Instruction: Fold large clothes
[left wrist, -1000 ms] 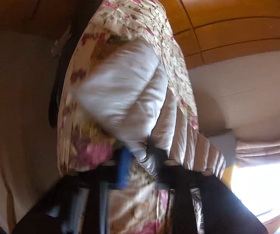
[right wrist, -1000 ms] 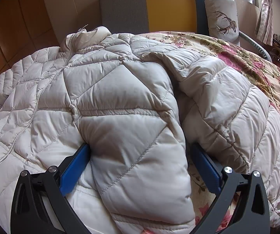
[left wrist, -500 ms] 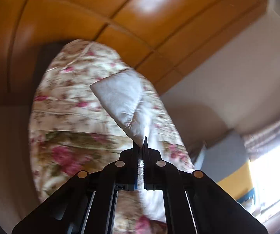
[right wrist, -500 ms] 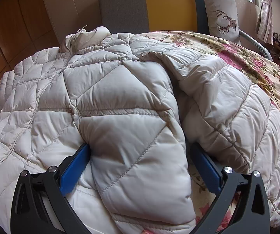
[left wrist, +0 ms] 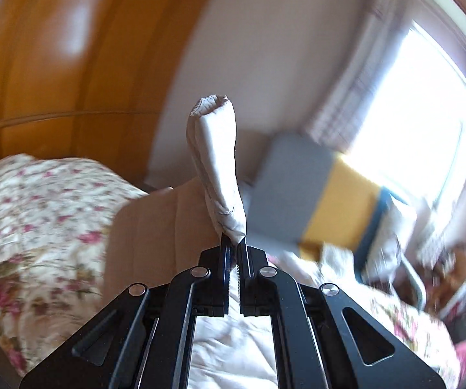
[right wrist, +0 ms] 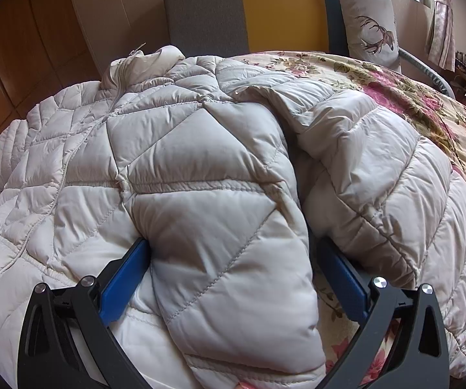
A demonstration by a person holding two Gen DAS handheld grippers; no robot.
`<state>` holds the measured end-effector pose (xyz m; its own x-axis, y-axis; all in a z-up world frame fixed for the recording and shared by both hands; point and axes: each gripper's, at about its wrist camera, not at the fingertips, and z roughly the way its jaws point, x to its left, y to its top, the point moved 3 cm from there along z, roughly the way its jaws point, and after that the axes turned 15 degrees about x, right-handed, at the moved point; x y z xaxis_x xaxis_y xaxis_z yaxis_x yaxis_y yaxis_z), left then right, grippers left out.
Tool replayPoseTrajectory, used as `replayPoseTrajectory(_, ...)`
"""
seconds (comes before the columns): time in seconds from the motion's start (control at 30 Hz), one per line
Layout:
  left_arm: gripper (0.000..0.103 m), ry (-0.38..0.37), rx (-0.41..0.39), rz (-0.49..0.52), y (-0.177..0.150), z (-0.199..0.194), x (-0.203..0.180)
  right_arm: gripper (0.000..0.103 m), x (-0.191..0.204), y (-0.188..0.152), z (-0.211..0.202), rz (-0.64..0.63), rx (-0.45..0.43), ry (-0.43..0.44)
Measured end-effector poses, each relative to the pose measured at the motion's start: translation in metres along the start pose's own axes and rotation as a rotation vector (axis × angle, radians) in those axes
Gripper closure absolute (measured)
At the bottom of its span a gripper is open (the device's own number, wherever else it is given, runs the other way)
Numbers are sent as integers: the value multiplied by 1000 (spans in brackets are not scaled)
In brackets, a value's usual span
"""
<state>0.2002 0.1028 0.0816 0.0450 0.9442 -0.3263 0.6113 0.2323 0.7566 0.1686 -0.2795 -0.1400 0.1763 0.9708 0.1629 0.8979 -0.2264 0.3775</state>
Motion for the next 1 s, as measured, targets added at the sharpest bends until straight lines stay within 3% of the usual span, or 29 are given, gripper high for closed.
replayPoseTrajectory(0.33,101,-54,263,278,-70,90,-109,2,-1,0,0,2,-2,7)
replayPoseTrajectory(0.7,101,-72,507,451,-141,171,-154,2,-1,-1,-1,3,-2,9)
replayPoseTrajectory(0.8,90,-90,547,464,-145,171,-153,2,0,-1,-1,3,-2,8)
replayPoseTrajectory(0.83,79,-114,538,461,-142,164,-151,2,-1,-1,-1,3,-2,8)
replayPoseTrajectory(0.87,56,-127,527,455,-137,156,-149,2,-1,-1,-1,3,-2,9)
replayPoseTrajectory(0.93,25,-156,453,425,-124,138,-143,2,-1,-1,-1,3,-3,9)
replayPoseTrajectory(1.0,24,-178,373,379,-108,116,-127,2,0,0,-1,3,-5,5)
